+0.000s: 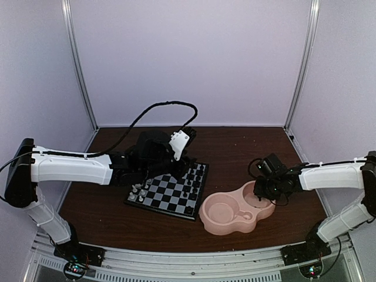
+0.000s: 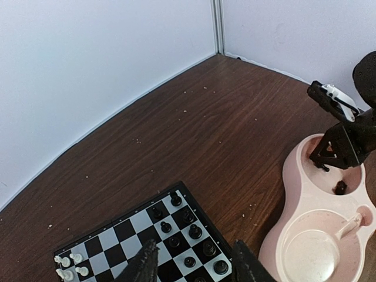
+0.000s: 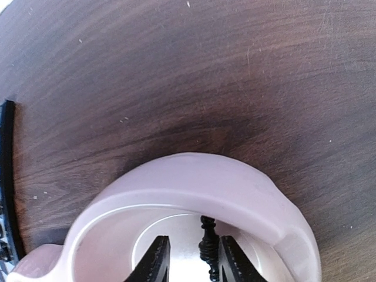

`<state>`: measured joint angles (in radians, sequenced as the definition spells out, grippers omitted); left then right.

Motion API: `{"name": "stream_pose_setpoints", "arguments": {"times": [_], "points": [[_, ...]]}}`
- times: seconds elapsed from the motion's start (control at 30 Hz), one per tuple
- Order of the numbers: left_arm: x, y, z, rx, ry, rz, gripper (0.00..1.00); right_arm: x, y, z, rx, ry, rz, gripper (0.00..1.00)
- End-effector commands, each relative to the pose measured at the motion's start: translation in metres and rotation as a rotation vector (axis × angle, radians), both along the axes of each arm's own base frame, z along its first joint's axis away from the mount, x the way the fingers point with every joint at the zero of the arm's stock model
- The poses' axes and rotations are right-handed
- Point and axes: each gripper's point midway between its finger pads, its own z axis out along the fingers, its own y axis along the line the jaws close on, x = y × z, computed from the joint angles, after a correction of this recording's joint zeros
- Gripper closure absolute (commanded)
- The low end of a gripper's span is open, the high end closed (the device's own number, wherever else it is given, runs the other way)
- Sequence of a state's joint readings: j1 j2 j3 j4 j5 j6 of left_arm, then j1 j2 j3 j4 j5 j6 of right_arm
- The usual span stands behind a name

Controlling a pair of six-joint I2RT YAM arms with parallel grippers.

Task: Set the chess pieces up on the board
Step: Pick up the chess pile from the storage box.

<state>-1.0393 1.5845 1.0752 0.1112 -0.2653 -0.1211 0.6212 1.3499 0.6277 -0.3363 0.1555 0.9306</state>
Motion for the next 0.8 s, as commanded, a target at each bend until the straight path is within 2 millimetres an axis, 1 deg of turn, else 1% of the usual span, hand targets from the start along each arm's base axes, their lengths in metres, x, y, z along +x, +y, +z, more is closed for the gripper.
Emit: {"name": "stream_pose_setpoints", "arguments": {"times": [0.0, 0.23, 0.3, 0.4, 0.5, 0.53, 0.67, 0.77], "points": [[0.005, -0.004, 0.011, -0.039, -0.026, -0.005, 0.57, 0.001, 0.000, -0.012, -0.048, 0.044, 0.037, 0.68], [0.006, -0.003, 0.010, -0.036, -0.029, 0.000, 0.56, -0.001, -0.005, -0.019, -0.125, 0.094, 0.074, 0.66], [0.006, -0.003, 0.010, -0.036, -0.029, 0.001, 0.56, -0.002, -0.004, -0.022, -0.120, 0.099, 0.075, 0.69], [0.006, -0.003, 0.010, -0.036, -0.027, -0.001, 0.56, -0.004, -0.003, -0.025, -0.111, 0.105, 0.079, 0.76], [0.005, -0.003, 0.010, -0.036, -0.028, -0.003, 0.56, -0.004, -0.001, -0.023, -0.104, 0.101, 0.086, 0.89], [0.005, -0.003, 0.010, -0.036, -0.027, -0.003, 0.56, -0.004, -0.001, -0.021, -0.102, 0.096, 0.089, 0.90], [0.005, -0.003, 0.010, -0.038, -0.027, -0.003, 0.56, -0.003, -0.001, -0.015, -0.103, 0.077, 0.110, 0.90], [0.005, -0.003, 0.010, -0.038, -0.025, -0.002, 0.56, -0.001, 0.000, -0.006, -0.107, 0.041, 0.146, 0.90]]}}
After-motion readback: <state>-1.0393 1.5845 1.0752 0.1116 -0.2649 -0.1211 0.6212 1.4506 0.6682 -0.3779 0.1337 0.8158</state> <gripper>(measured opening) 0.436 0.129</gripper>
